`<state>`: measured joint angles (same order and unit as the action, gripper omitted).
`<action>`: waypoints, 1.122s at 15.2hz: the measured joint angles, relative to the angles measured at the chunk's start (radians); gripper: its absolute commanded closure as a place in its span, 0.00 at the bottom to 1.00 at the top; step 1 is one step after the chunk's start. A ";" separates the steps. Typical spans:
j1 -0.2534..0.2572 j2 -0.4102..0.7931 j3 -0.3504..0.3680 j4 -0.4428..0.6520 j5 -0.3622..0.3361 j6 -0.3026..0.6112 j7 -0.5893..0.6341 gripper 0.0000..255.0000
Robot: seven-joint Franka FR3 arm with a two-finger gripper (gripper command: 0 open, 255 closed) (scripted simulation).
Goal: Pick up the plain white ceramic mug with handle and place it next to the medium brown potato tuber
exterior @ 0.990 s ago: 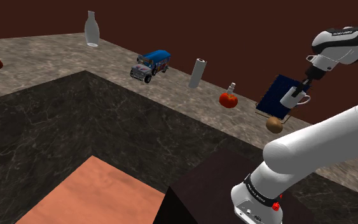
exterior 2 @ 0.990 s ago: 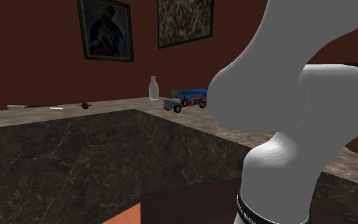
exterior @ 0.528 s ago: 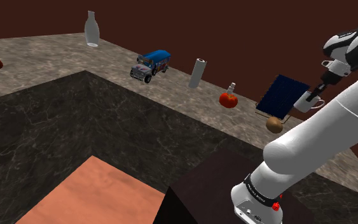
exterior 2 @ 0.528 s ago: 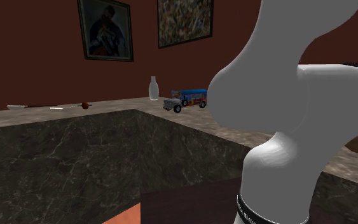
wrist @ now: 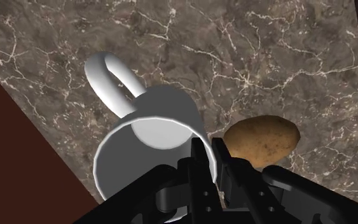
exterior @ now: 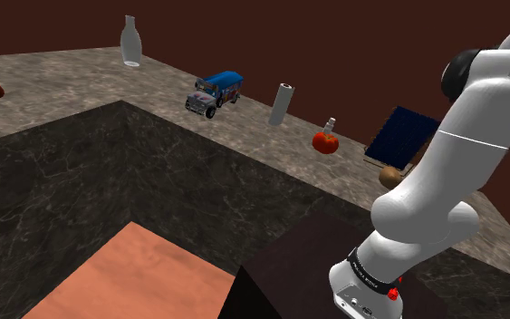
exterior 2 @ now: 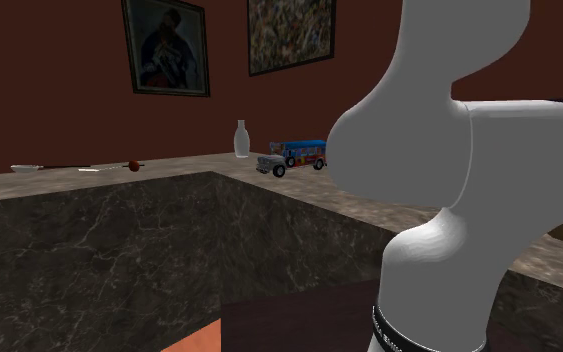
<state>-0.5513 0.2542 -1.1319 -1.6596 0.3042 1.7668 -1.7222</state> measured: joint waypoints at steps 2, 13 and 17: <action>-0.009 0.013 0.006 -0.016 0.013 0.021 -0.011 1.00; -0.013 0.046 0.028 -0.140 0.055 0.157 -0.047 1.00; -0.017 0.060 0.039 -0.179 0.074 0.202 -0.062 1.00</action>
<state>-0.5688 0.3147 -1.0925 -1.8383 0.3784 1.9686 -1.7842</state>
